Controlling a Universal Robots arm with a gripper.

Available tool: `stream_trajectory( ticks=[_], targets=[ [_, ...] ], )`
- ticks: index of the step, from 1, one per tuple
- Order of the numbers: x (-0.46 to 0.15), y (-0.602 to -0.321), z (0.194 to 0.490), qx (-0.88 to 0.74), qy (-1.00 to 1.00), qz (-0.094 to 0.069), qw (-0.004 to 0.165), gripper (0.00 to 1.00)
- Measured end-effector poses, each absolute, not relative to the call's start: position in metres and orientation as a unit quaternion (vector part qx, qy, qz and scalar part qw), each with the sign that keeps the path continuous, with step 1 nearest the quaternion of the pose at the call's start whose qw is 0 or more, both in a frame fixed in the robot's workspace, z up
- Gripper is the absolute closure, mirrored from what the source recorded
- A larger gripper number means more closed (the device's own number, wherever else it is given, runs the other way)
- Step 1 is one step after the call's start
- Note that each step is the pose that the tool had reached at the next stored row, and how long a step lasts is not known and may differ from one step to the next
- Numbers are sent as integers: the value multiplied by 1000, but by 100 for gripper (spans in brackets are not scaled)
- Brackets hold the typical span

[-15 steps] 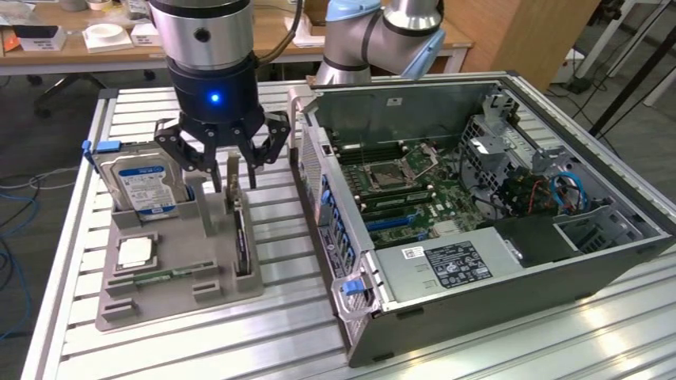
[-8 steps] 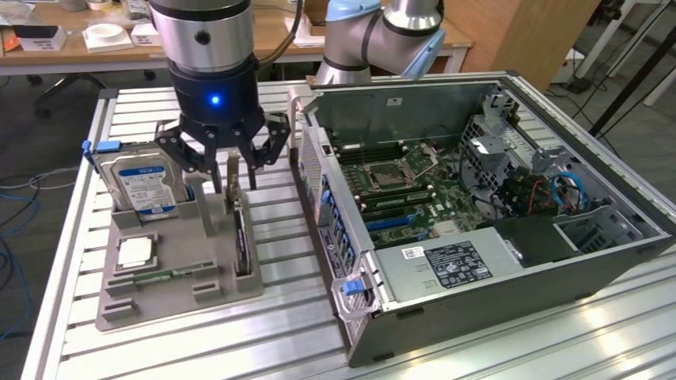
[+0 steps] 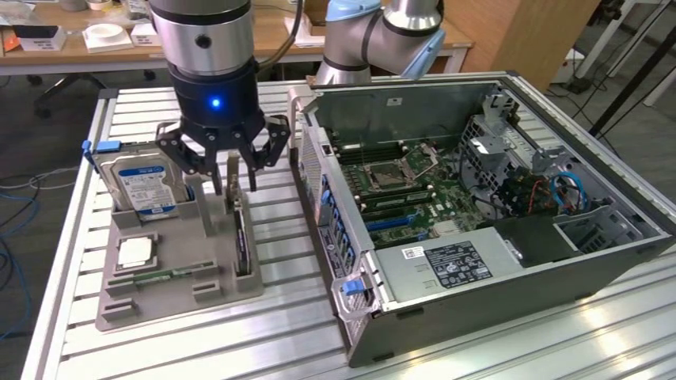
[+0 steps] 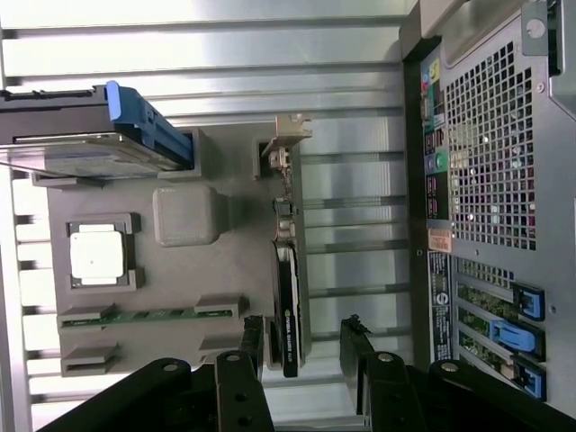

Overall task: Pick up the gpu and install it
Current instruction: 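Pick up the gpu and move the gpu toward the slot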

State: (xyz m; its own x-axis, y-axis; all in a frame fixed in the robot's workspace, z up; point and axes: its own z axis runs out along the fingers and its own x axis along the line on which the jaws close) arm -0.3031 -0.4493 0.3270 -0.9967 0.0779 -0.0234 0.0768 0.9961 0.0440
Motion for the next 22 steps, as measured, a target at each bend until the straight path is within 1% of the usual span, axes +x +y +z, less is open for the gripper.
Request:
stream_trajectory(
  ticks=[22],
  targets=[
    [-303, -449, 306, 39, 999, 21, 13, 53]
  ],
)
